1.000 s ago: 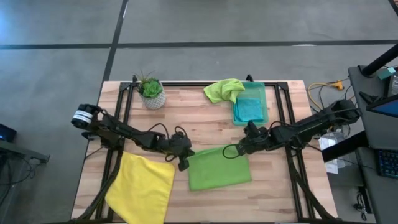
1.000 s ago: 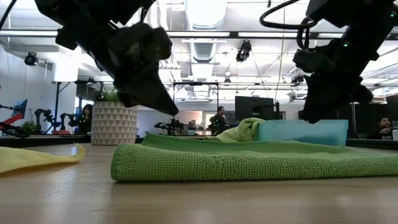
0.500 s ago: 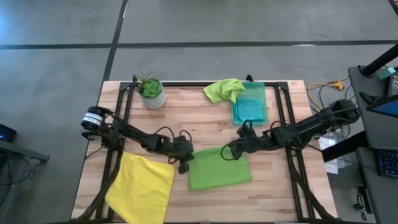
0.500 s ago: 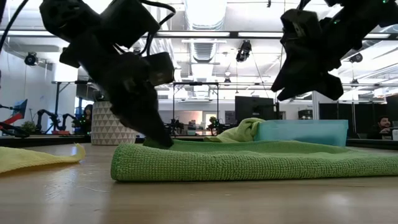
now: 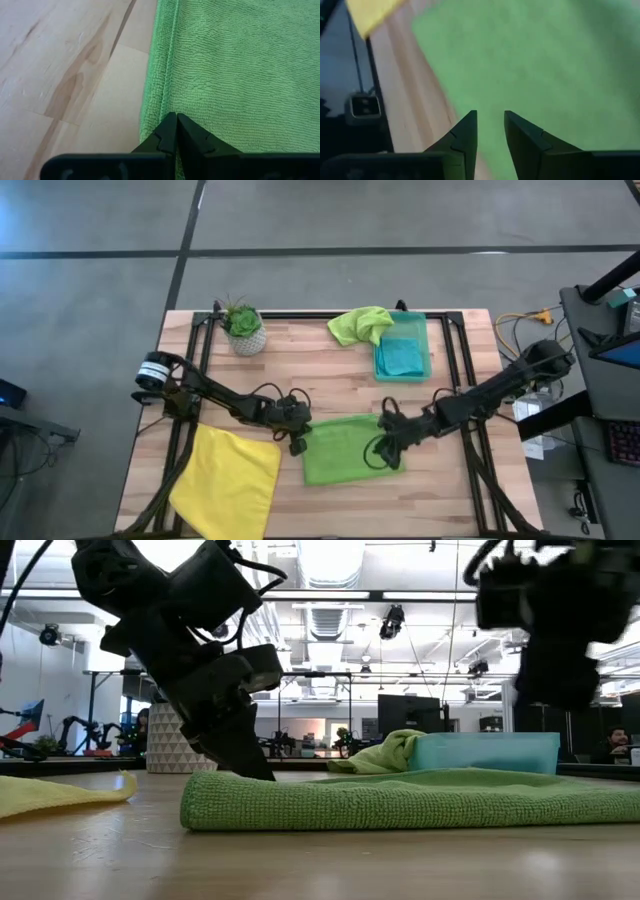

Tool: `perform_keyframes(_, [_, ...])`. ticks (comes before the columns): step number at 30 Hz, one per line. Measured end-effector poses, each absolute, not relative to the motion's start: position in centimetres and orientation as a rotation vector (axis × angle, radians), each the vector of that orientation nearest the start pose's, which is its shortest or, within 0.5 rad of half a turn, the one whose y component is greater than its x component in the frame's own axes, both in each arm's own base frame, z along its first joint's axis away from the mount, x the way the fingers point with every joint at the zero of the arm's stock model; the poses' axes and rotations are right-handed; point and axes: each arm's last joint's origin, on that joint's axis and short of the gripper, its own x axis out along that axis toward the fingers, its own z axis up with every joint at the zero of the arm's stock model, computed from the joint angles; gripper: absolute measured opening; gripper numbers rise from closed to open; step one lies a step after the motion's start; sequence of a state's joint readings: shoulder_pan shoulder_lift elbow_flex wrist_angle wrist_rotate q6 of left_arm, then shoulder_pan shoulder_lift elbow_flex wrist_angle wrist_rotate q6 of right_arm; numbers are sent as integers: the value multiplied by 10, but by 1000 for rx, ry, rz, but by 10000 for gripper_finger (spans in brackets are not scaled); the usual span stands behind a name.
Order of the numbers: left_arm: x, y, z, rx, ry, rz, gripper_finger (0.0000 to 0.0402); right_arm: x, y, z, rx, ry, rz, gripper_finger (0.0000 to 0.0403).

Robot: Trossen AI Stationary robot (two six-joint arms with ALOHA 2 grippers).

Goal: Fold microfiber towels
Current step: Fold the green towel

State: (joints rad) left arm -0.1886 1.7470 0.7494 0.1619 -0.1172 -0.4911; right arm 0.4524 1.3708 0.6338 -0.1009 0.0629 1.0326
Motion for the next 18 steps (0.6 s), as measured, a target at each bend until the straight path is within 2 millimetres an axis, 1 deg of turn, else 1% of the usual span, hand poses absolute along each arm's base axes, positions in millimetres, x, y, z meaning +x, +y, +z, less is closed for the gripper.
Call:
perform_keyframes(5, [309,-56,118,-338,829,129,0,225,130,142,786,1031,-160,53])
perform_keyframes(8, [309,-56,118,-348,839,109,0,221,135,126,767,1071,-263,20])
perform_keyframes(13, [308,-59,118,-387,869,22,0,225,133,113,740,1084,-331,9])
perform_keyframes(18, [306,-64,117,-450,919,-112,0,230,120,113,681,1068,-356,9])
